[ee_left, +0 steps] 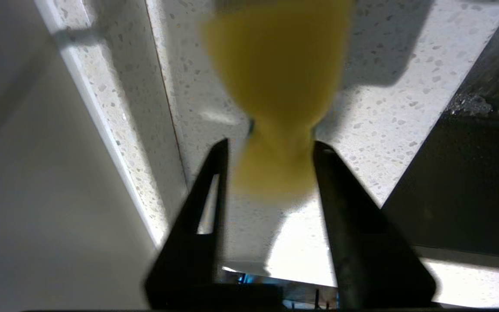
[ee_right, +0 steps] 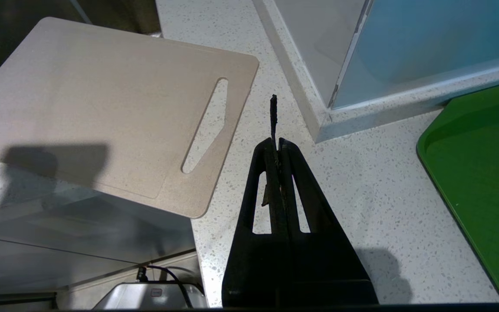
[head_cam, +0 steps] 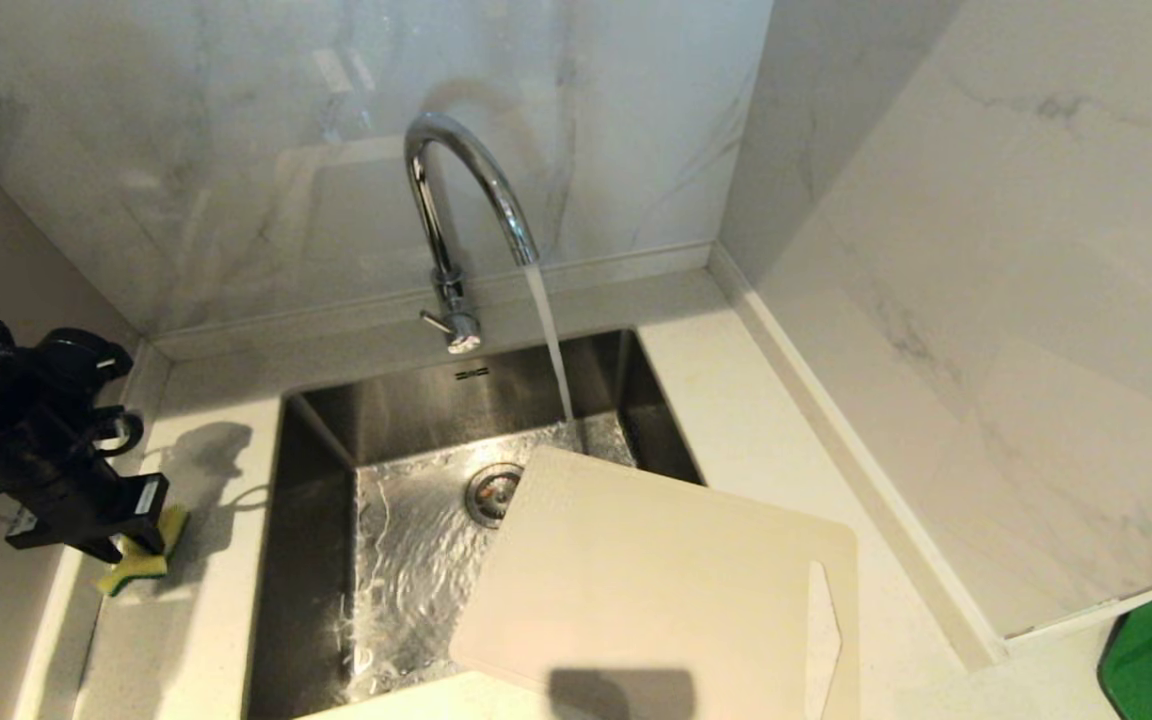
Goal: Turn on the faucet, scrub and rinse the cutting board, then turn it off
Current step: Put down the cleaning cloth, then turn off the tap
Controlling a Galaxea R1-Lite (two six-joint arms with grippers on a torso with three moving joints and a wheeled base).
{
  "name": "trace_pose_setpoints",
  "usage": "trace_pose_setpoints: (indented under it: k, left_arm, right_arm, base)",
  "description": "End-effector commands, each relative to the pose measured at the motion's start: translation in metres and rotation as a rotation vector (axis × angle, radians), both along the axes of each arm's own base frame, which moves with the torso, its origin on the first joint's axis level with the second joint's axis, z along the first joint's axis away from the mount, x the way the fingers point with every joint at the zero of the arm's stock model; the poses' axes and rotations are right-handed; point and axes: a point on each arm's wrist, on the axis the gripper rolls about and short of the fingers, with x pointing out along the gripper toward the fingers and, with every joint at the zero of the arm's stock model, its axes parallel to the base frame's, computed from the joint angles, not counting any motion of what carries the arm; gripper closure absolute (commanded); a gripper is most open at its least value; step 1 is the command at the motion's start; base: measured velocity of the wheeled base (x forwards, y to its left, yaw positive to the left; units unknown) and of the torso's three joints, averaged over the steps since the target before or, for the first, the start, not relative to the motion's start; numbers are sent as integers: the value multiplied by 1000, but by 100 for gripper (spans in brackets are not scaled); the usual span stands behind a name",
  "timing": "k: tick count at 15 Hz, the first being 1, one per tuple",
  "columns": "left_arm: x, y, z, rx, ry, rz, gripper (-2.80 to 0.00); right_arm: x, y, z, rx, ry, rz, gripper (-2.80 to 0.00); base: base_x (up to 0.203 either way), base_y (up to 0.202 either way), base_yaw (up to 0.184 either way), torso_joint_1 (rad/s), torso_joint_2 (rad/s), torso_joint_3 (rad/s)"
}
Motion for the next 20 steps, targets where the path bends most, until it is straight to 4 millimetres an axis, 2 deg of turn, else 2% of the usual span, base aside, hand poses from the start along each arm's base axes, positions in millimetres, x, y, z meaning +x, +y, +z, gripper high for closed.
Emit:
trace_pose_setpoints:
  k: [1,6,10,14,20]
  left_arm:
    - [1,0,-2,2,11,2,-280]
    - [-1,0,6,21,-8,-49,-280]
    - [-16,-8,41,53,-102,-194,-280]
    - [-22,-47,64,7,-193,-385,-280]
    - [-20,-118,91,0,-307,-614,-280]
  right_arm:
    - [0,0,0,0,0,0,0]
    - [0,0,0,0,0,0,0]
    - [0,0,0,0,0,0,0]
    - [0,0,0,0,0,-1,0]
    - [0,0,0,0,0,0,0]
  base:
    - [0,0,0,0,0,0]
    - [0,0,0,0,0,0]
    - [0,0,0,0,0,0]
    - [0,0,0,0,0,0]
    - [0,0,0,0,0,0]
